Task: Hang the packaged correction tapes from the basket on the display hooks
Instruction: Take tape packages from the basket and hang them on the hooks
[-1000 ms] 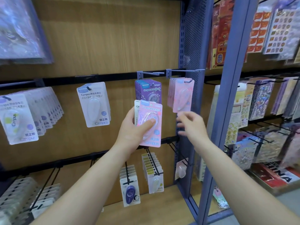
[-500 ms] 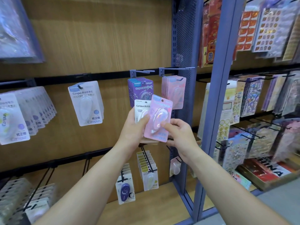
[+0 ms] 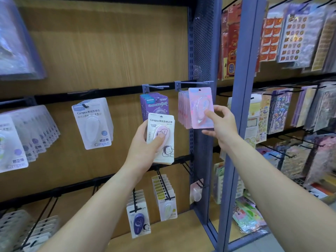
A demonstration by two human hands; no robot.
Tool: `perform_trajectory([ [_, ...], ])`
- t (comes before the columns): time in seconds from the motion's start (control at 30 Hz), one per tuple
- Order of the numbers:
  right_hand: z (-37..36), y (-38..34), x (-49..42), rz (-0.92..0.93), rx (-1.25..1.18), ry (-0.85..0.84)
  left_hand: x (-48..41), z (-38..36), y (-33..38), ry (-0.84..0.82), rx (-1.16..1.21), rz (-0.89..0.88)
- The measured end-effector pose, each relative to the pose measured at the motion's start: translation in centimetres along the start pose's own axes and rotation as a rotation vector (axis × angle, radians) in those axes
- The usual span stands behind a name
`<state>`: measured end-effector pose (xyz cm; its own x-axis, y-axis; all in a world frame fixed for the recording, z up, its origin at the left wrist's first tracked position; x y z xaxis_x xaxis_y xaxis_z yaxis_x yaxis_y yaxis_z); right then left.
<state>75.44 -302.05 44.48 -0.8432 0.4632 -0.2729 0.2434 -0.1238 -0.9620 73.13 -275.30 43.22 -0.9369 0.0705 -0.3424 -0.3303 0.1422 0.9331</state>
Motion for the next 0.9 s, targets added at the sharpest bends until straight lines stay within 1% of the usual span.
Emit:
perform_trajectory([
  [0.13, 0.4, 1.4, -0.1, -0.014, -0.019, 0.045, 0.0, 0.4, 0.1, 0.014, 0.005, 0.001],
  [0.27, -0.1, 1.3, -0.5, -0.016, 0.035, 0.032, 0.1, 0.5, 0.0, 0.013, -0.016, 0.003],
  [0.33, -0.6, 1.4, -1.0, -0.024, 0.136, 0.028, 0.0, 0.5, -0.1, 0.017, -0.013, 0.003],
  [0.37, -0.7, 1.3, -1.1, -0.013, 0.247, 0.041, 0.0, 0.5, -0.1, 0.019, -0.008, 0.005],
  [0.43, -0.5, 1.1, -0.7, 0.036, 0.475, 0.117, -0.1, 0.3, -0.3, 0.019, 0.008, 0.002],
  [0.47, -0.5, 1.0, 0.1, 0.071, 0.489, 0.145, -0.1, 0.2, -0.4, 0.018, 0.016, 0.000],
  [0.5, -1.0, 1.0, 1.1, 0.096, 0.432, 0.120, -0.2, 0.2, -0.5, 0.019, 0.020, -0.005],
  [0.53, -2.0, 1.3, 2.3, 0.105, 0.326, 0.041, -0.2, 0.1, -0.6, 0.020, 0.021, -0.013],
  [0.6, -4.8, 2.2, 5.2, 0.046, 0.142, -0.186, -0.3, 0.0, -0.9, 0.021, 0.015, -0.030],
  [0.67, -6.8, 2.9, 7.5, -0.008, 0.063, -0.345, -0.2, -0.2, -1.1, 0.018, 0.017, -0.037],
  [0.73, -7.7, 3.2, 8.3, -0.031, 0.009, -0.399, 0.0, -0.6, -1.1, 0.001, 0.027, -0.037],
  [0.9, -7.7, 2.7, 8.1, -0.033, -0.100, -0.429, 0.5, -0.2, -0.7, 0.023, 0.035, -0.029],
])
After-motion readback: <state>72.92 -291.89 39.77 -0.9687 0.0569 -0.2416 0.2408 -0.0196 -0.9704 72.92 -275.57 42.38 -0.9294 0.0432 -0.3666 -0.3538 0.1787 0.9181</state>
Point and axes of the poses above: each hand's wrist, its own x-axis away from the middle knuckle, its own z-axis out of the back of the hand, y = z × x, the point moved 9 cm from there along -x, towards the middle knuckle, and after that the axes turned 11 degrees about x, right-handed, at the moved point
